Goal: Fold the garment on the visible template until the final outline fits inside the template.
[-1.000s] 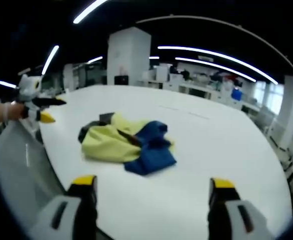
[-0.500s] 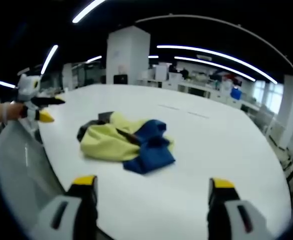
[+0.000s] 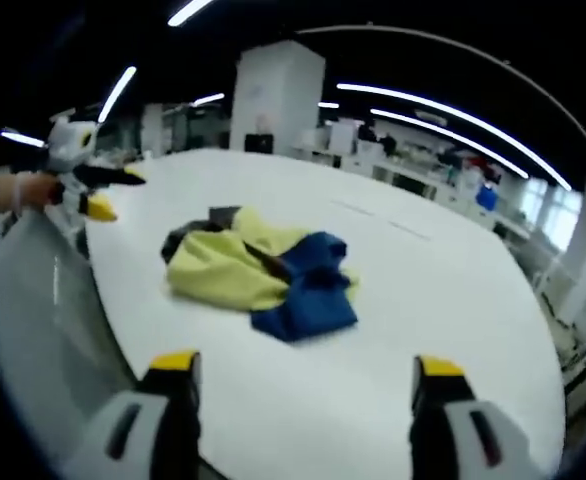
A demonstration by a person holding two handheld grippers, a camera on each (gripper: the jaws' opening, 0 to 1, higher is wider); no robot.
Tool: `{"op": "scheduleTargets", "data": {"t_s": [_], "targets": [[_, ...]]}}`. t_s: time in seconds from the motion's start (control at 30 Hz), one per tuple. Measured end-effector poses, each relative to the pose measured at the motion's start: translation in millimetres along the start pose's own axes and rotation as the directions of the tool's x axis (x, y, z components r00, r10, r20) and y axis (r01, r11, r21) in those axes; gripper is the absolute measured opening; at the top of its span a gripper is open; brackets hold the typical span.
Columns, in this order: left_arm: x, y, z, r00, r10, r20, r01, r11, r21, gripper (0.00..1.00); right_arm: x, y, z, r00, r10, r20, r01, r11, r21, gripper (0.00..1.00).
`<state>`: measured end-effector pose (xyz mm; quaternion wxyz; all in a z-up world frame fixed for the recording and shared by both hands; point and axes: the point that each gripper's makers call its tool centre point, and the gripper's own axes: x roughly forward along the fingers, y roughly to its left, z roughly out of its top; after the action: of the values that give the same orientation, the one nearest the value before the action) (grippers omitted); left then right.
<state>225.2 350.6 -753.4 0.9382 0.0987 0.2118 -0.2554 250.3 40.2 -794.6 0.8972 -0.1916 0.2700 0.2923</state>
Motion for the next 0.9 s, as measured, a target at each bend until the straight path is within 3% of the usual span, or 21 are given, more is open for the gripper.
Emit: {"op": "scheduleTargets", "data": {"t_s": [0.03, 0.13, 0.27, 0.4, 0.43, 0.63, 0.9], "targets": [[0.6, 0.9, 5.5, 1.000, 0.002, 0.019, -0.002, 1.000, -0.009, 0.75, 3.8, -4.1, -2.4, 1.000, 0.001, -0.018, -0.002, 0.999, -0.032, 0.83], [7.3, 5.8, 12.0, 1.000, -0.002, 0.027, 0.003, 1.000, -0.006, 0.71, 9.7, -12.5, 3.8, 1.000, 0.024, -0.013, -0.025, 0.999, -0.021, 0.79], [23.5, 9.0, 11.1, 0.999, -0.047, -0.018, 0.048, 0.996, 0.068, 0.65, 18.7, -22.9, 24.7, 0.999, 0.053, 0.004, -0.052, 0.989, -0.135, 0.72], [45.0, 12.5, 10.3, 0.994, -0.088, -0.062, 0.096, 0.985, 0.142, 0.57, 30.2, -32.7, 36.8, 0.998, 0.063, -0.030, -0.068, 0.973, -0.222, 0.63], [48.9, 21.2, 8.5, 0.994, -0.088, -0.068, 0.097, 0.985, 0.145, 0.56, 32.4, -33.1, 40.8, 0.997, 0.070, -0.029, -0.075, 0.969, -0.235, 0.58], [72.6, 23.0, 14.1, 0.988, -0.128, -0.091, 0.145, 0.965, 0.216, 0.51, 49.9, -25.2, 64.8, 0.989, 0.145, -0.007, -0.141, 0.945, -0.294, 0.49], [90.7, 27.4, 12.9, 0.974, -0.177, -0.143, 0.214, 0.927, 0.307, 0.45, 66.2, -7.7, 74.3, 0.972, 0.234, -0.035, -0.232, 0.909, -0.346, 0.44]]}}
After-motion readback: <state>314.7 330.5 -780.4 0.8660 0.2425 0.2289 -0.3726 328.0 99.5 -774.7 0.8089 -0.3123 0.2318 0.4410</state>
